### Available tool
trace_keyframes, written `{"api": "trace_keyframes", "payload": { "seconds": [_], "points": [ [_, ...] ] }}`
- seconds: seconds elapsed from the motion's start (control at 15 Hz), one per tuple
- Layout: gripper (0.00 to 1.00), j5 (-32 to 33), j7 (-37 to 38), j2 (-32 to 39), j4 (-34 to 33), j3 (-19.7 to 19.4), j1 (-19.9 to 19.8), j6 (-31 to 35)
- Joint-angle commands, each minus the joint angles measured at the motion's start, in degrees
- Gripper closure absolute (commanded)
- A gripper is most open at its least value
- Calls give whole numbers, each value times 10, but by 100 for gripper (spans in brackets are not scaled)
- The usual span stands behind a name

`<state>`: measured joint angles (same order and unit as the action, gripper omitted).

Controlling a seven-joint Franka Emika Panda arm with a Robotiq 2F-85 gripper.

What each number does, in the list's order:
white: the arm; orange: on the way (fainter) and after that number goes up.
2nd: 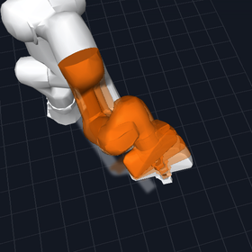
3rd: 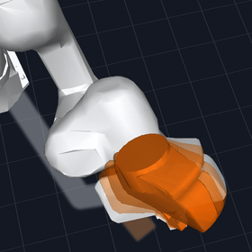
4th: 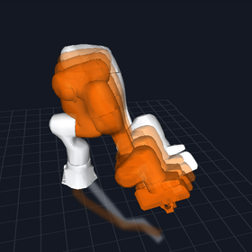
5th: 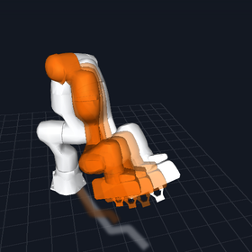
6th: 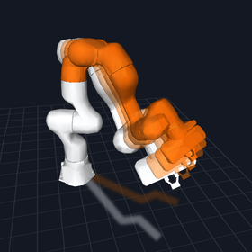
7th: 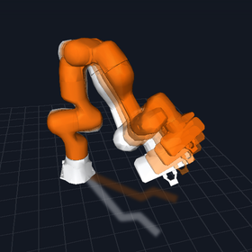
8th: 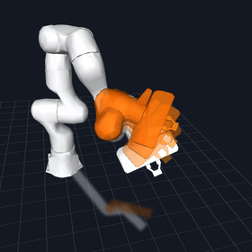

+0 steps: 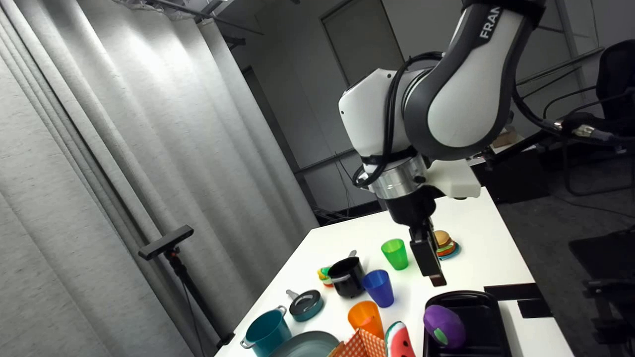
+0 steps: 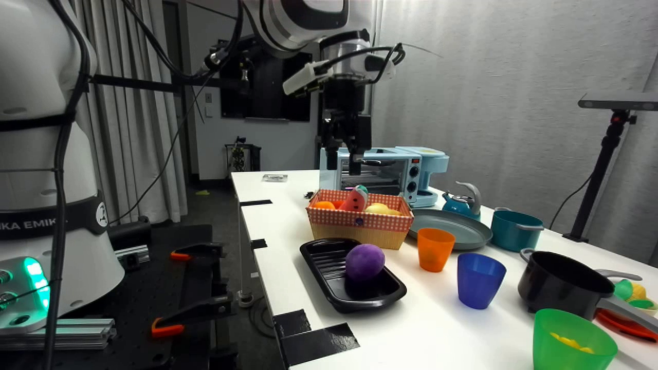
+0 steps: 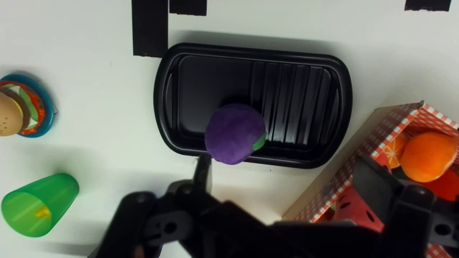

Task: Take the purple object from the black plate and put it in the black pot

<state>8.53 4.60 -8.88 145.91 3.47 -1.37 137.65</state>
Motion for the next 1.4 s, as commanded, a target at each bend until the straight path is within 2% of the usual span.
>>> {"api": "trace_keyframes", "payload": {
  "seconds": [0.0, 0.67, 1.33],
  "points": [
    [0, -10, -5, 53, -4, -14, 2, 51],
    [0, -6, 0, 183, -26, -26, 8, 134],
    [0, -11, -8, 283, -99, -42, 6, 146]
  ]
}}
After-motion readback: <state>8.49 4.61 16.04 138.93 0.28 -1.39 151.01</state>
